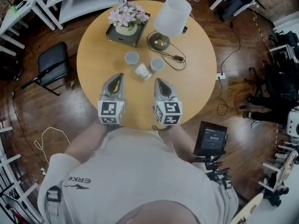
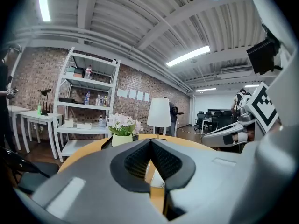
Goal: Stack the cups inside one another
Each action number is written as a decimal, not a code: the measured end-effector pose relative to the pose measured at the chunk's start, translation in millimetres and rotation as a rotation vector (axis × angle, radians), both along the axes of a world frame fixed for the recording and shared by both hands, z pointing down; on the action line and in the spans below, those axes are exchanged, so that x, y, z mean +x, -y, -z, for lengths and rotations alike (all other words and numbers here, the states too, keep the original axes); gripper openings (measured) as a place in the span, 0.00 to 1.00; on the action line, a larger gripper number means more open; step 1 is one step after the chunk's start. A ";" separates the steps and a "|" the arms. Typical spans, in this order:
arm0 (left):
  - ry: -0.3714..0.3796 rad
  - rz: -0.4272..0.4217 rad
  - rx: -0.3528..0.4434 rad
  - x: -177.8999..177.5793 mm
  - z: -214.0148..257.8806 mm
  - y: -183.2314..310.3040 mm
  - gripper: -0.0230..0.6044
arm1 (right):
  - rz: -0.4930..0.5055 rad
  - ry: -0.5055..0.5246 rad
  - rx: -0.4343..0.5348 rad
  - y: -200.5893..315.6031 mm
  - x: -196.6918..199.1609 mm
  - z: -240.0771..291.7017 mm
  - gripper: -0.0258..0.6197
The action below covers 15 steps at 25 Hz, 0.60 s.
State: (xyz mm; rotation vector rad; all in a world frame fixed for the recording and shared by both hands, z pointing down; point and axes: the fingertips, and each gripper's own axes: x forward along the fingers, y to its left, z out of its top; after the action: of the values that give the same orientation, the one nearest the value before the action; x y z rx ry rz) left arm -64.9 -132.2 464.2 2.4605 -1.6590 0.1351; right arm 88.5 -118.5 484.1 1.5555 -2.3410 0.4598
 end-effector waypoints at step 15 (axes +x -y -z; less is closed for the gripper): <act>0.015 -0.038 -0.125 10.9 -58.3 24.7 0.04 | 0.009 -0.072 -0.127 27.0 2.8 -63.6 0.06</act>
State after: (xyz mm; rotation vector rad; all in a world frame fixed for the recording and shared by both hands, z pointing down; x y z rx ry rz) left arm -54.0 -156.9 522.4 2.4045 -1.5597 0.2547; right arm 91.3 -145.4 547.7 1.4780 -2.2183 0.5306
